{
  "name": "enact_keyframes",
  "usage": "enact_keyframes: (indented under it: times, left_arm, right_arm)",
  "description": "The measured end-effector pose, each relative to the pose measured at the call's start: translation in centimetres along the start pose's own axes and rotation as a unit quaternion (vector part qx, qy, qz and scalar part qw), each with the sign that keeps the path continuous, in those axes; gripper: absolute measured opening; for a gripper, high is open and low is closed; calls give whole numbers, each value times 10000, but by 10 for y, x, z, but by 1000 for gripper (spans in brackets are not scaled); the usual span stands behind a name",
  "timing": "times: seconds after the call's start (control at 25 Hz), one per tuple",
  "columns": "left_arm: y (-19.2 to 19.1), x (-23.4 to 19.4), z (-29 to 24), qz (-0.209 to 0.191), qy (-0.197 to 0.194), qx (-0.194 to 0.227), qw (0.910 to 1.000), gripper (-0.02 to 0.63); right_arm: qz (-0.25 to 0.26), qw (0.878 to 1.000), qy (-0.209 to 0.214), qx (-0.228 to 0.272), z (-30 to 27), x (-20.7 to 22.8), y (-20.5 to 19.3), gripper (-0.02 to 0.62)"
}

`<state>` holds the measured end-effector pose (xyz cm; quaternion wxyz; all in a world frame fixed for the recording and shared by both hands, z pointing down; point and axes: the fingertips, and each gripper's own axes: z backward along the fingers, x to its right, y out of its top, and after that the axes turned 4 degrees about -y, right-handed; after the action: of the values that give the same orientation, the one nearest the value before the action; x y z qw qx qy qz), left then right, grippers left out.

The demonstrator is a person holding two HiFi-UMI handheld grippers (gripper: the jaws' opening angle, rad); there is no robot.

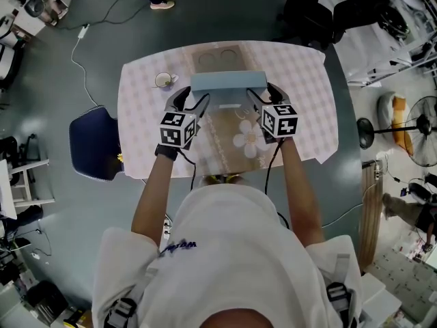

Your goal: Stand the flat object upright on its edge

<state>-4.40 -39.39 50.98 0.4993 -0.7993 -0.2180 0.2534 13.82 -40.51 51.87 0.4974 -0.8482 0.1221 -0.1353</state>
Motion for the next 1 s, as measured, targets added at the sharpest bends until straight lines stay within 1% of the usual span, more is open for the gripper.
enact_keyframes:
  times: [0.48, 0.68, 1.0]
  left_arm:
    - [5, -5, -1, 8, 7, 50, 10000, 262]
    - [6, -6, 1, 77, -22, 77, 9999, 262]
    - [8, -4, -1, 60, -37, 82, 9999, 261]
  right_arm:
    - [61, 10000, -20, 17, -1, 0, 4, 298]
    - [75, 10000, -23, -5, -1, -3, 2, 298]
    - [44, 10000, -57, 26, 1, 2, 3, 296]
